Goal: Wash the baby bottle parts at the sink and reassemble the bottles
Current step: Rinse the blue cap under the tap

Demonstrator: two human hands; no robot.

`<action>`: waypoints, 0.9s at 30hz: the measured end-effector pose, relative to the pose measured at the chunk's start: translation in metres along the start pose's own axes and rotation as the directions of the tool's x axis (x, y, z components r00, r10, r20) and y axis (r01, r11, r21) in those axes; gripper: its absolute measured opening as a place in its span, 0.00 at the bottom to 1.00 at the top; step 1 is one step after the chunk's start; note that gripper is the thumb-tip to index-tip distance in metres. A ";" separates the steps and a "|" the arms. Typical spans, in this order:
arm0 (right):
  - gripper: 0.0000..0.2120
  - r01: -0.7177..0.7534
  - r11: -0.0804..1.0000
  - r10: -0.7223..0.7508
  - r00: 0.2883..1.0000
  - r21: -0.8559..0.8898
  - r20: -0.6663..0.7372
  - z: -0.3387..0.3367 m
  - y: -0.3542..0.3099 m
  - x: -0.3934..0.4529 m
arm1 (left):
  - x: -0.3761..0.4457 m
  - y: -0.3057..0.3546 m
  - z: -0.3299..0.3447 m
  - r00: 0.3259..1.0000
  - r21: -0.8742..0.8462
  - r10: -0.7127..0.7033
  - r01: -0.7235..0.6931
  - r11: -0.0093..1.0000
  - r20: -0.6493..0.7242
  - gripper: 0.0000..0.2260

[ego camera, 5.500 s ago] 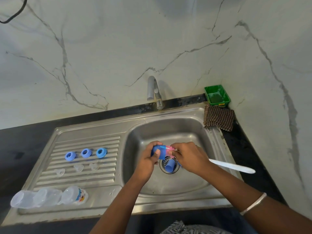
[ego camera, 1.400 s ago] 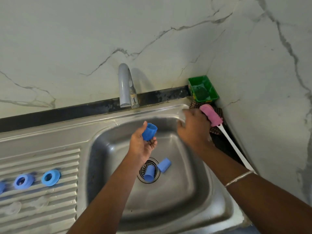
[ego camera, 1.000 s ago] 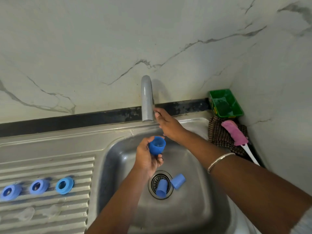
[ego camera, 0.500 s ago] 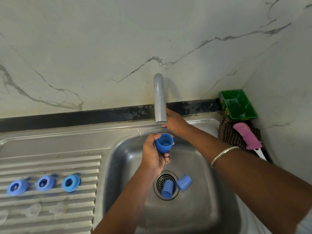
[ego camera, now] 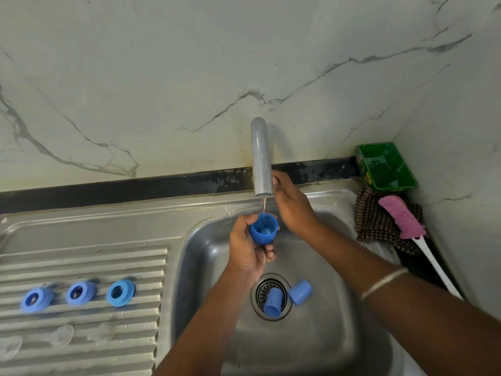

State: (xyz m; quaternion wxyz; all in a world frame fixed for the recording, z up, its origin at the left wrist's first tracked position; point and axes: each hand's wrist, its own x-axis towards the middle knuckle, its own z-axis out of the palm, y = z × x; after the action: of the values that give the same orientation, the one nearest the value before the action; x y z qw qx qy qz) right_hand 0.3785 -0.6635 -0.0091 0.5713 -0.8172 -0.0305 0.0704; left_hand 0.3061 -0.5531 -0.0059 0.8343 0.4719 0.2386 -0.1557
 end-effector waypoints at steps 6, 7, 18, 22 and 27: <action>0.20 -0.016 0.982 0.013 1.000 0.189 0.016 0.008 0.017 -0.070 | 0.007 -0.001 0.003 0.998 0.000 -0.045 0.045 0.999 -0.051 0.17; 0.21 -0.034 0.994 0.034 0.999 0.103 0.003 0.012 0.020 -0.073 | 0.007 -0.003 0.006 0.996 -0.006 -0.058 0.058 0.998 -0.068 0.18; 0.16 -0.654 0.526 0.604 0.737 0.543 0.303 0.031 0.010 -0.053 | -0.001 -0.005 -0.024 0.956 0.609 0.229 -0.072 0.790 -0.185 0.10; 0.18 -0.672 0.446 0.662 0.692 0.591 0.288 0.038 0.014 -0.060 | -0.004 0.003 -0.036 0.943 0.751 0.283 -0.057 0.658 -0.177 0.09; 0.18 -0.545 0.599 0.584 0.799 0.587 0.144 0.037 0.029 -0.067 | -0.015 0.003 -0.037 0.938 0.896 0.345 -0.176 0.407 0.028 0.09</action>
State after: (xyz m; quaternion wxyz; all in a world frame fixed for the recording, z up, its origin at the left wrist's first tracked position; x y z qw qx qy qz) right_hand 0.3063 -0.6481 -0.0433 0.7484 -0.5610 0.2710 0.2276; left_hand 0.2856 -0.5194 -0.0120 0.4553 0.8791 0.1118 -0.0858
